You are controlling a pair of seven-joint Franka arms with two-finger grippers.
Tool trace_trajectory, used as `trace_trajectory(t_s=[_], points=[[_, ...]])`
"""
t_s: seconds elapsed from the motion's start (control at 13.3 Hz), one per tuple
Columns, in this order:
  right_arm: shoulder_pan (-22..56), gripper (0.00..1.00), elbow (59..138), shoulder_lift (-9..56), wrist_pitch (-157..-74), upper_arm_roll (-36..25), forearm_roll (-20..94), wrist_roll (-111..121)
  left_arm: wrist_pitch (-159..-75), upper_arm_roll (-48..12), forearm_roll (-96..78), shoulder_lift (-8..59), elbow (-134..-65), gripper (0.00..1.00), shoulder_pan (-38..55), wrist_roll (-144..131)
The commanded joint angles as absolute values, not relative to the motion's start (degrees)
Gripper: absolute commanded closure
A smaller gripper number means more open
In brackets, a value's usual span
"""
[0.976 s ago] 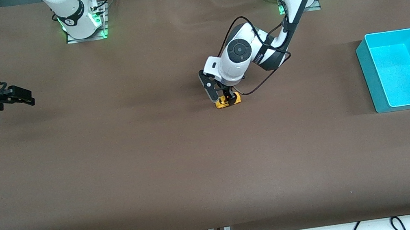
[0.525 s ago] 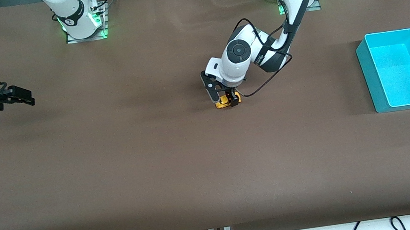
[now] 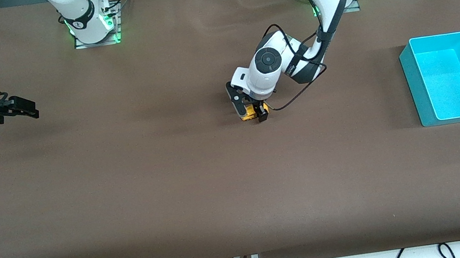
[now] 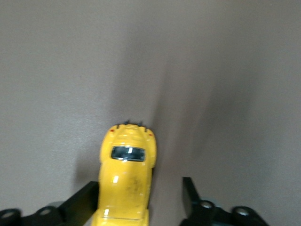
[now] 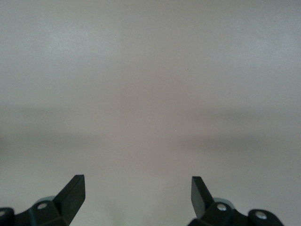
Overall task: Wind and store yellow beetle car
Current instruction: 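Lift the car with the left gripper and carry it to the cyan tray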
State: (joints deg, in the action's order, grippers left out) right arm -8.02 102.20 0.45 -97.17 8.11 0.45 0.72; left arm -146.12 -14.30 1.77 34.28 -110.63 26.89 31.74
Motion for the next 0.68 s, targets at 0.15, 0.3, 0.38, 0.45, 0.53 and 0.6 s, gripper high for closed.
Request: trace_trajectory(t_s=[0.15, 0.3, 0.38, 0.45, 0.53, 0.6], points=[[-8.26, 0.0, 100.63, 0.97, -95.62, 8.09, 1.14, 0.18, -144.85, -13.1, 2.2, 32.79, -109.25, 0.78, 26.9, 29.62], [-8.26, 0.0, 100.63, 0.97, -95.62, 8.09, 1.14, 0.18, -139.86, -13.1, 2.11, 30.68, -107.94, 0.77, 25.76, 29.79], [-8.26, 0.0, 100.63, 0.97, -95.62, 8.09, 1.14, 0.18, -137.57, -13.18, 2.02, 29.72, -107.41, 0.77, 25.4, 29.88], [-8.26, 0.0, 100.63, 0.97, -95.62, 8.09, 1.14, 0.18, -136.24, -13.18, 1.5, 28.75, -107.23, 0.77, 24.7, 29.88], [-8.26, 0.0, 100.63, 0.97, -95.62, 8.09, 1.14, 0.18, -135.27, -13.27, 0.36, 27.78, -107.31, 0.76, 23.83, 29.97], [-8.26, 0.0, 100.63, 0.97, -95.62, 8.09, 1.14, 0.18, -133.26, -13.53, 0.18, 26.73, -107.23, 0.75, 23.04, 30.41]])
